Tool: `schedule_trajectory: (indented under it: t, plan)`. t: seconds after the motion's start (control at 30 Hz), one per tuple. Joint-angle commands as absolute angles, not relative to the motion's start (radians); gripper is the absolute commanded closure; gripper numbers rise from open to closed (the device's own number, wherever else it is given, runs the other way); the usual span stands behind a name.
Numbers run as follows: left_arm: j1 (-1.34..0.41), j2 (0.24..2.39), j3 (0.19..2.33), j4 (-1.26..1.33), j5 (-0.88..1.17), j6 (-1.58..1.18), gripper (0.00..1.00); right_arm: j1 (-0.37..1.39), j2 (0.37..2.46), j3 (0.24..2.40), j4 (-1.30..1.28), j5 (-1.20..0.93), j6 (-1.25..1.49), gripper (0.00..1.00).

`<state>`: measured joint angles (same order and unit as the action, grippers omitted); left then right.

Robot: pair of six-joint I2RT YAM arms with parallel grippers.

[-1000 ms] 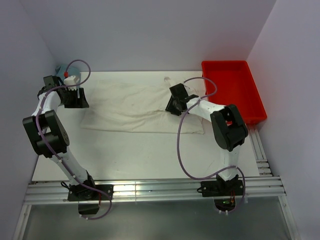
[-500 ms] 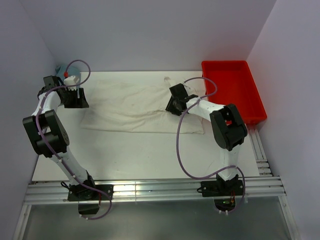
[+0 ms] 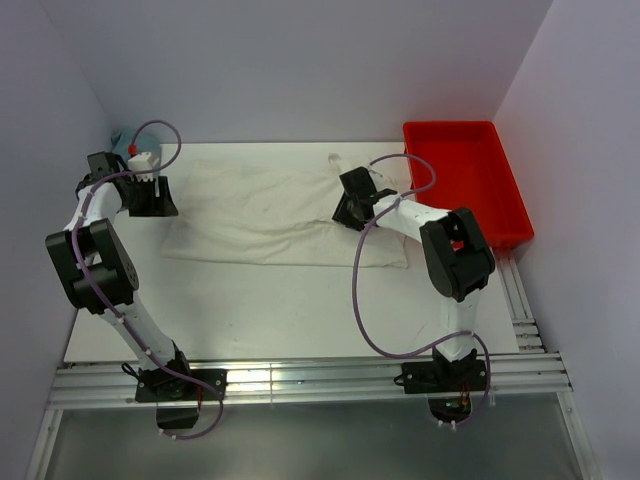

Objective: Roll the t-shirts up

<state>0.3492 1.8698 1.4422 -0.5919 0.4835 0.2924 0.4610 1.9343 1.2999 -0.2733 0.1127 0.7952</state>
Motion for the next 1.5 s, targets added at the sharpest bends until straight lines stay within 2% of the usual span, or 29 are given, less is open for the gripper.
schedule_trajectory:
  t: [0.0, 0.3, 0.47, 0.5, 0.63, 1.1, 1.3, 1.47]
  plan:
    - [0.347, 1.873, 1.462, -0.575, 0.499, 0.287, 0.3, 0.449, 1.927, 1.289, -0.265, 0.138, 0.798, 0.54]
    - [0.345, 1.871, 1.465, -0.58, 0.497, 0.287, 0.3, 0.445, 1.962, 1.315, -0.255, 0.118, 0.801, 0.57]
    - [0.347, 1.873, 1.466, -0.58, 0.491, 0.285, 0.3, 0.443, 1.973, 1.333, -0.253, 0.11, 0.802, 0.78]
    - [0.345, 1.873, 1.466, -0.58, 0.492, 0.285, 0.3, 0.443, 1.976, 1.336, -0.253, 0.11, 0.801, 0.85]
    - [0.345, 1.876, 1.468, -0.58, 0.491, 0.284, 0.3, 0.44, 1.99, 1.403, -0.285, 0.109, 0.784, 0.93]
    - [0.344, 1.896, 1.471, -0.568, 0.471, 0.278, 0.3, 0.423, 2.152, 1.765, -0.413, 0.098, 0.709, 0.94]
    - [0.341, 1.927, 1.485, -0.563, 0.459, 0.273, 0.3, 0.414, 2.226, 1.829, -0.388, 0.069, 0.687, 0.89]
    - [0.333, 1.944, 1.485, -0.557, 0.44, 0.267, 0.3, 0.413, 2.258, 1.841, -0.322, 0.035, 0.677, 0.89]
